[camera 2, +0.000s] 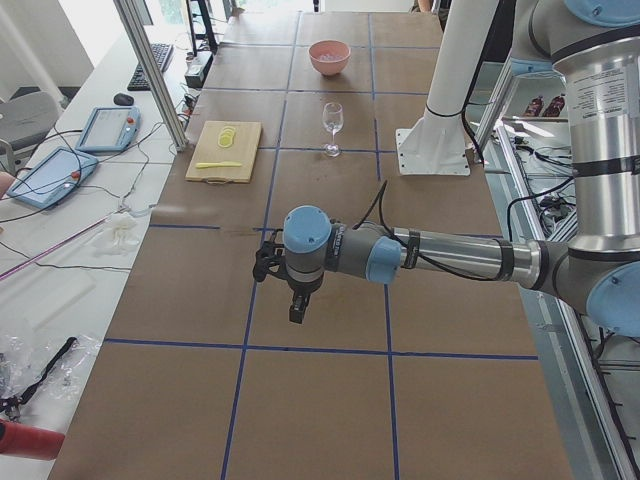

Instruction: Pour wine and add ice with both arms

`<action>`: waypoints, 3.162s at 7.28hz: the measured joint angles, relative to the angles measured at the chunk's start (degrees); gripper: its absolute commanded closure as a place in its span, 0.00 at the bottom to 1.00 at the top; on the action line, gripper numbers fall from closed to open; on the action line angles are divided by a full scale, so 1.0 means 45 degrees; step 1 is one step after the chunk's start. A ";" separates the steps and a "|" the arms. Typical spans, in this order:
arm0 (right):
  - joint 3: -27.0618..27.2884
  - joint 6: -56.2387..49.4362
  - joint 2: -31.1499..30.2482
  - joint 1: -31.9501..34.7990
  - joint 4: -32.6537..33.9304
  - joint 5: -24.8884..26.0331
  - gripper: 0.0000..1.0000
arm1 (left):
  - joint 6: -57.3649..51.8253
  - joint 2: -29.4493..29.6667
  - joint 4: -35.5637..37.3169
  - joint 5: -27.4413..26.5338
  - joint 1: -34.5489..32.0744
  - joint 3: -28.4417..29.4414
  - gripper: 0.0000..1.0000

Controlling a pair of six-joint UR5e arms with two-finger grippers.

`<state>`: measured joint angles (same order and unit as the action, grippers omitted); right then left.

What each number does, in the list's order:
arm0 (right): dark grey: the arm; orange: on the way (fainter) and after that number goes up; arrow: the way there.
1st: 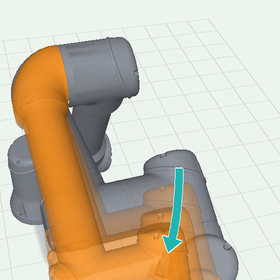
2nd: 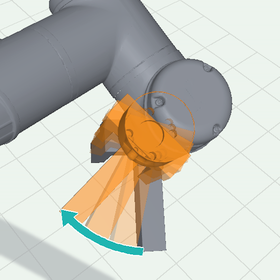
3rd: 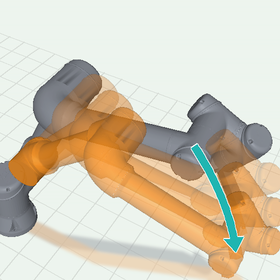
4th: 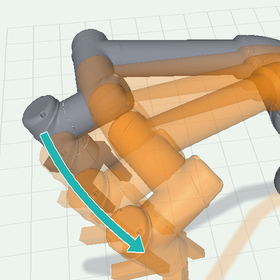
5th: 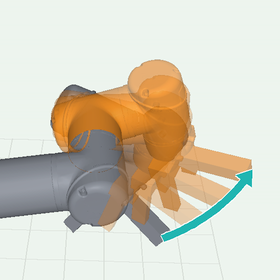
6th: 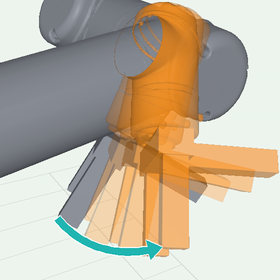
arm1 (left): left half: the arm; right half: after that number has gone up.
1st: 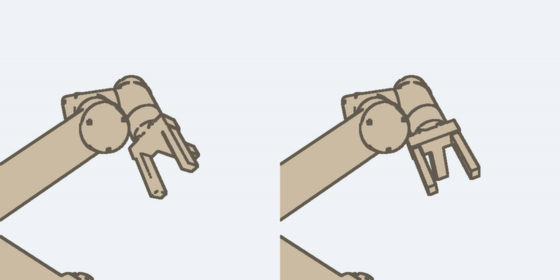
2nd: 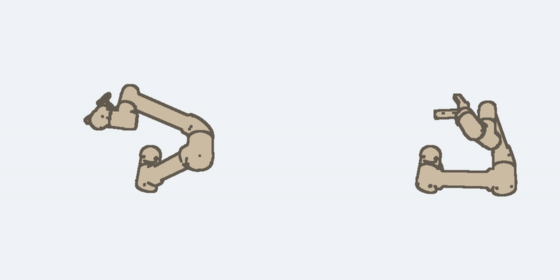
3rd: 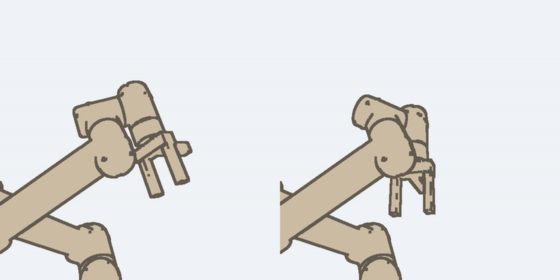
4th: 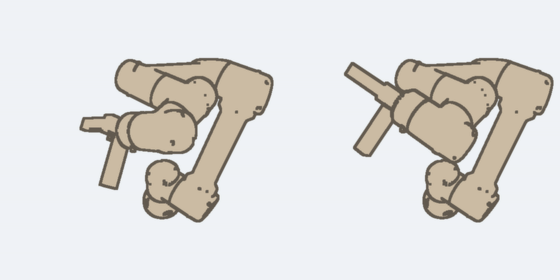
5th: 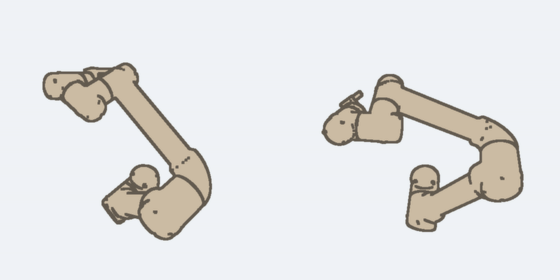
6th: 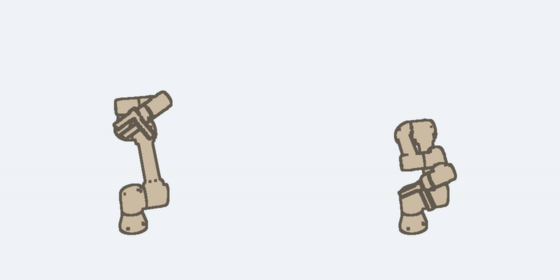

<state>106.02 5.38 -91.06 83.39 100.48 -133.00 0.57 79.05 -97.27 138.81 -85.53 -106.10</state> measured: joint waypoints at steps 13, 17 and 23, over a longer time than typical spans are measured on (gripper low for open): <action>-0.0429 -0.0929 0.0178 0.0278 0.0085 -0.0012 0.00 | -0.1500 0.0777 0.2183 -0.1636 -0.1211 0.1216 0.00; -0.0426 -0.0900 0.0154 0.0277 0.0032 -0.0015 0.00 | -0.1594 0.1191 0.2465 -0.1601 -0.1208 0.1223 0.00; -0.0404 -0.0829 0.0099 0.0278 -0.0004 -0.0421 0.00 | -0.1594 0.1099 0.2468 -0.1572 -0.1246 0.1220 0.00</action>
<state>104.20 1.65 -90.61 84.64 100.46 -134.89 -6.60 83.99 -86.17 131.74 -91.14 -100.61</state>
